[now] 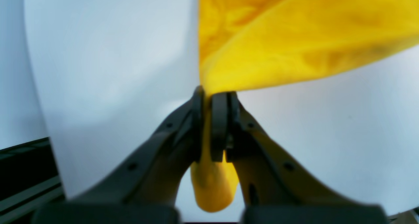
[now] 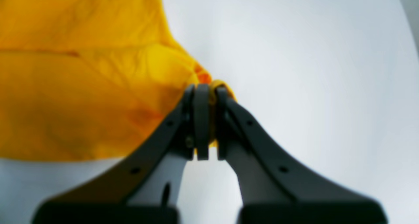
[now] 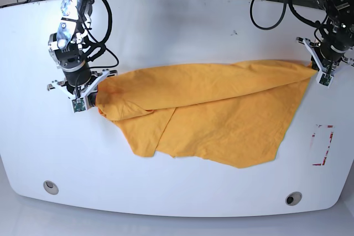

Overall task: Layout the t-shirt on the table in an organized manner, then fold the t-shirt properly
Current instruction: 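Lay the stretched shirt flat on the table, both grippers holding its edge, then release the left gripper and regrasp the shirt's hem corner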

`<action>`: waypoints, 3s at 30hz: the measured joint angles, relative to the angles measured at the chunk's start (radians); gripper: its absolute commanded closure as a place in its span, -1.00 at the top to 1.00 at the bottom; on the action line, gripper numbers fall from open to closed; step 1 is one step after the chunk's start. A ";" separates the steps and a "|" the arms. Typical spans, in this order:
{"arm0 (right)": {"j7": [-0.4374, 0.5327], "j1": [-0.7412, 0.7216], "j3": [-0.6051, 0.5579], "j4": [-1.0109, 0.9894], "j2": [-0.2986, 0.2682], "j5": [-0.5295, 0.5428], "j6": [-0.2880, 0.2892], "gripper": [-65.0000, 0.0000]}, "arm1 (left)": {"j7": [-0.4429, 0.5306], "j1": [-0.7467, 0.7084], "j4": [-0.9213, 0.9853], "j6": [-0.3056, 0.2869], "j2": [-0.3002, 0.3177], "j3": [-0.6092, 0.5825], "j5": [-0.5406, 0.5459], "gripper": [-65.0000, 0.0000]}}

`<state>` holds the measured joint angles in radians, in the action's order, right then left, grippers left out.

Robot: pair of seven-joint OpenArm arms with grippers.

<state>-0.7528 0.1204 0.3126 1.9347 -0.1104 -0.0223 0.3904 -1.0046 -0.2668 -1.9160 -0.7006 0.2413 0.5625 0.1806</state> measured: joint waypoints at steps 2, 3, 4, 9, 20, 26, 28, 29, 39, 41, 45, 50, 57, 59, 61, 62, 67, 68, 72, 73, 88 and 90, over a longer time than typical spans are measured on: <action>0.001 0.011 0.024 0.000 -0.001 0.000 0.003 -1.00 | 0.025 -0.020 0.000 0.000 0.001 0.000 0.000 -1.00; 0.000 0.014 0.037 0.000 -0.001 -0.001 0.009 -1.00 | 0.035 -0.031 0.000 0.000 0.002 0.000 0.000 -1.00; 0.000 0.015 0.052 0.000 -0.001 -0.003 0.023 -1.00 | 0.039 -0.043 0.000 0.000 0.004 0.000 0.000 -1.00; 0.003 0.030 0.088 0.000 0.000 -0.003 0.063 -1.00 | 0.038 -0.080 0.001 0.000 0.003 0.000 0.000 -1.00; 0.001 0.111 0.094 0.000 0.000 -0.004 0.066 -1.00 | 0.053 -0.140 0.001 -0.003 0.042 0.008 0.000 -1.00; 0.008 0.137 0.117 0.000 0.002 0.003 0.077 -1.00 | 0.052 -0.166 0.001 -0.003 0.052 0.085 -0.001 -1.00; 0.008 0.138 0.131 -0.002 0.001 0.000 0.076 -1.00 | 0.044 -0.168 0.001 -0.003 0.064 0.093 -0.004 -1.00; 0.009 0.138 0.138 -0.006 -0.001 0.000 0.073 -1.00 | 0.045 -0.166 0.001 -0.003 0.072 0.093 -0.003 -1.00; 0.010 0.159 0.137 -0.032 0.005 0.000 0.074 -1.00 | 0.048 -0.185 0.001 -0.004 0.087 0.083 0.002 -1.00; 0.008 0.158 0.138 -0.032 0.019 -0.001 0.073 -1.00 | 0.048 -0.183 0.001 -0.003 0.088 0.072 -0.003 -1.00; 0.009 0.158 0.138 -0.033 0.029 0.000 0.072 -1.00 | 0.052 -0.182 0.001 -0.003 0.089 0.055 0.000 -0.76; 0.009 0.158 0.138 -0.033 0.030 -0.001 0.071 -1.00 | 0.051 -0.198 0.001 -0.003 0.093 0.054 0.000 -0.03; 0.009 0.158 0.138 -0.033 0.031 -0.004 0.071 -1.00 | 0.042 -0.218 0.001 -0.003 0.094 0.057 -0.002 0.37; 0.009 0.158 0.138 -0.033 0.030 -0.004 0.071 -1.00 | 0.043 -0.220 0.001 -0.003 0.095 0.057 0.001 0.37; 0.009 0.158 0.138 -0.033 0.031 -0.004 0.071 -1.00 | 0.050 -0.221 0.001 -0.003 0.095 0.056 0.002 0.37; 0.009 0.156 0.138 -0.033 0.031 -0.004 0.071 -1.00 | 0.049 -0.221 0.001 -0.003 0.094 0.056 0.003 0.37; 0.009 0.149 0.138 -0.033 0.033 -0.003 0.071 -1.00 | 0.048 -0.209 -0.002 -0.004 0.094 0.060 0.005 0.37; 0.010 0.148 0.137 -0.033 0.033 -0.004 0.071 -1.00 | 0.036 -0.198 -0.004 -0.004 0.092 0.066 0.019 0.37; 0.009 0.147 0.137 -0.033 0.035 -0.004 0.071 -1.00 | -0.045 -0.146 -0.026 -0.002 0.094 0.095 0.106 0.37; 0.008 0.147 0.137 -0.033 0.035 -0.004 0.071 -1.00 | -0.061 -0.135 -0.031 0.001 0.095 0.099 0.134 0.37; 0.008 0.133 0.135 -0.033 0.035 -0.004 0.071 -1.00 | -0.213 -0.035 -0.042 0.000 0.194 0.100 0.515 0.37; 0.008 0.129 0.135 -0.033 0.035 -0.004 0.071 -1.00 | -0.214 0.003 -0.039 0.003 0.193 0.112 0.512 0.38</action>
<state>-0.7448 0.2493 0.4477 1.9015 -0.0753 -0.0261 0.4614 -1.2190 -0.2642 -1.9549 -0.6975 0.4343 0.6743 0.6926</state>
